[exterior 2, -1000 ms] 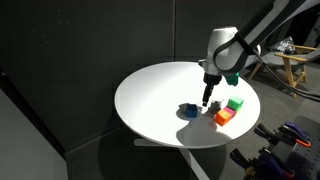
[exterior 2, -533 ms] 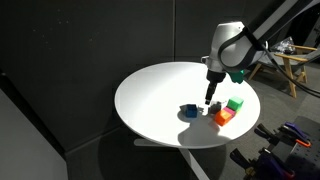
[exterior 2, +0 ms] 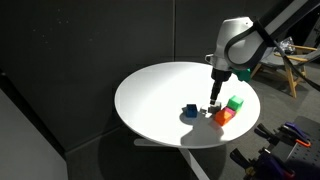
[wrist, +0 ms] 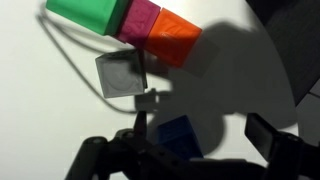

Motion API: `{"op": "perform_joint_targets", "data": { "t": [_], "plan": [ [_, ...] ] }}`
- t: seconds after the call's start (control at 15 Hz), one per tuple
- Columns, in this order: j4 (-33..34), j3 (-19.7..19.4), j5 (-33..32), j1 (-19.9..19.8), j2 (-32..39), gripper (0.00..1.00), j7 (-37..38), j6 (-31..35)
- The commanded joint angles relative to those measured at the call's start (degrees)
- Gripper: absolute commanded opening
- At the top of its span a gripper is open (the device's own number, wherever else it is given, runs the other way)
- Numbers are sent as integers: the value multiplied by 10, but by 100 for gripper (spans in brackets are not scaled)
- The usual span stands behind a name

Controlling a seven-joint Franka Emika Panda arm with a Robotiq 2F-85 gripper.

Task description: Pick up the blue block and put it on the table

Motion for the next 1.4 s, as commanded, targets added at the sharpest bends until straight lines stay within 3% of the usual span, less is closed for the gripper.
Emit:
{"op": "perform_joint_targets", "data": {
  "t": [0.0, 0.33, 1.33],
  "plan": [
    [1, 0, 0, 0, 1, 100, 0, -1],
    [1, 0, 0, 0, 3, 100, 0, -1],
    [-51, -3, 9, 11, -82, 100, 11, 0]
  ]
}}
